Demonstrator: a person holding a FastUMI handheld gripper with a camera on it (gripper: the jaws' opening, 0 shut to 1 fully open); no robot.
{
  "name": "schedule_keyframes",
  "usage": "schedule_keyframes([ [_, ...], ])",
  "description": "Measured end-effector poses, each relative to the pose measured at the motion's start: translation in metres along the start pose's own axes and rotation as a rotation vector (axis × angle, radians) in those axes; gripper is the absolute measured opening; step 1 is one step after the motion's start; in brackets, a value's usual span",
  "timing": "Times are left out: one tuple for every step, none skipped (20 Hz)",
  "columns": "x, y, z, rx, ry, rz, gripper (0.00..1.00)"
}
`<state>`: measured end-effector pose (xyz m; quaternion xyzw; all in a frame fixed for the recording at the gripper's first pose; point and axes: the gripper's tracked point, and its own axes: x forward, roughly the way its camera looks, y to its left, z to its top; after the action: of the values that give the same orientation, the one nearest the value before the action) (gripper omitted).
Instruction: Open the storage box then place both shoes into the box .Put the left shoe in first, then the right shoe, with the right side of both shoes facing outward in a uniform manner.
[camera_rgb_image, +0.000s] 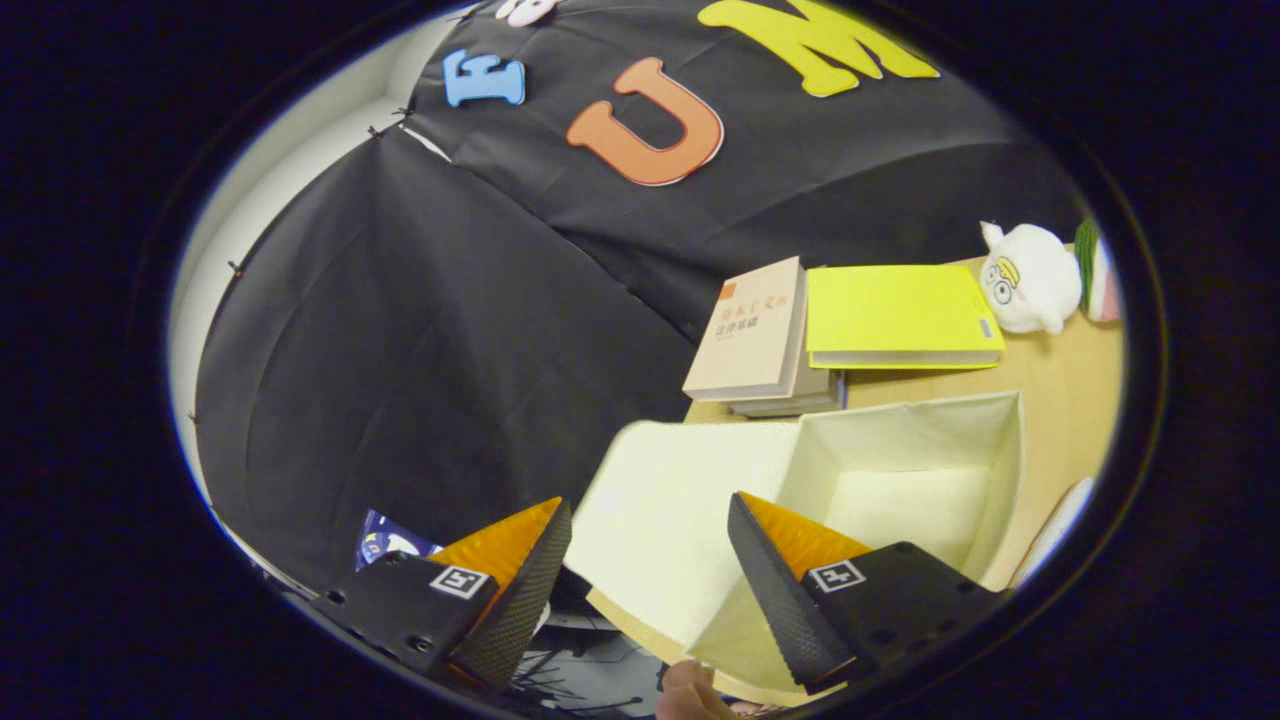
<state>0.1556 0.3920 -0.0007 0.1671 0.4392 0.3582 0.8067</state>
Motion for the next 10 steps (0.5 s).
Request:
schedule_keyframes([
  [-0.004,-0.006,0.000,0.007,-0.003,-0.004,1.00],
  [-0.011,-0.016,-0.002,0.012,-0.004,-0.013,1.00],
  [-0.017,-0.026,-0.004,0.010,-0.005,-0.028,1.00],
  [-0.025,-0.039,-0.006,0.005,-0.009,-0.053,1.00],
  [-0.032,-0.051,-0.008,0.003,-0.017,-0.073,1.00],
  [-0.038,-0.061,-0.012,0.004,-0.019,-0.089,1.00],
  [-0.046,-0.072,-0.016,0.007,-0.016,-0.102,1.00],
  [-0.054,-0.081,-0.021,0.009,-0.015,-0.116,1.00],
  [-0.062,-0.095,-0.025,0.013,-0.014,-0.138,1.00],
  [-0.071,-0.107,-0.030,0.016,-0.015,-0.158,1.00],
])
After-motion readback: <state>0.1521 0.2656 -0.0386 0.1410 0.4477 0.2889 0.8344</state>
